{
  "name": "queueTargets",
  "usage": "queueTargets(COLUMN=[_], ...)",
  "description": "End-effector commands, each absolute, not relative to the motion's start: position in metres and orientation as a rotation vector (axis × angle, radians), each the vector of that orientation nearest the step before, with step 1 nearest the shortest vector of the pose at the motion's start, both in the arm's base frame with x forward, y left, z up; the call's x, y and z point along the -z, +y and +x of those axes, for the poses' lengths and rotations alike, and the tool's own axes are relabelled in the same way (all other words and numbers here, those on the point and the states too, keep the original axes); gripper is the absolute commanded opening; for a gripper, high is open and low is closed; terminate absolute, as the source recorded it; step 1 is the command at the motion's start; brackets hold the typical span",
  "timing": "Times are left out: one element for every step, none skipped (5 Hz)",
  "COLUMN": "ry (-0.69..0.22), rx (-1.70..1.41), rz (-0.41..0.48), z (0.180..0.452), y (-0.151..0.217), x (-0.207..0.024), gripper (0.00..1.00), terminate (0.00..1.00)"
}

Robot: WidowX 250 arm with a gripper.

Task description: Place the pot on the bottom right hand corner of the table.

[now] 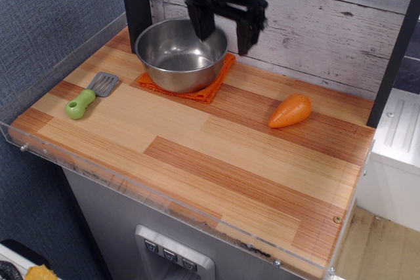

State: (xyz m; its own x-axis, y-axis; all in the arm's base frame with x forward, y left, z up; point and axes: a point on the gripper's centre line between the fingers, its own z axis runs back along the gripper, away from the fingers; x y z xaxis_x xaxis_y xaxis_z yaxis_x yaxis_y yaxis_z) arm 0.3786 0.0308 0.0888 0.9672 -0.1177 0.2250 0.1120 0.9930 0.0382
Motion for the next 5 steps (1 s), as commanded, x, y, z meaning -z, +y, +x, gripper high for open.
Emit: queueTargets(ry=[-0.203,-0.180,-0.162,-0.179,-0.201], rx=[0.123,0.114,0.092,0.081,0.058], rz=[0.081,0.089,0.082,0.077,0.069], z=[0.396,0.395,0.393,0.391,0.389], y=[0.041,0.050,0.056,0.063,0.071], x=[-0.067,-0.058,-0.051,-0.060,-0.069], gripper=[1.00,1.00,0.00,0.00,0.00], terminate=[0.00,0.00,0.00,0.00,0.00])
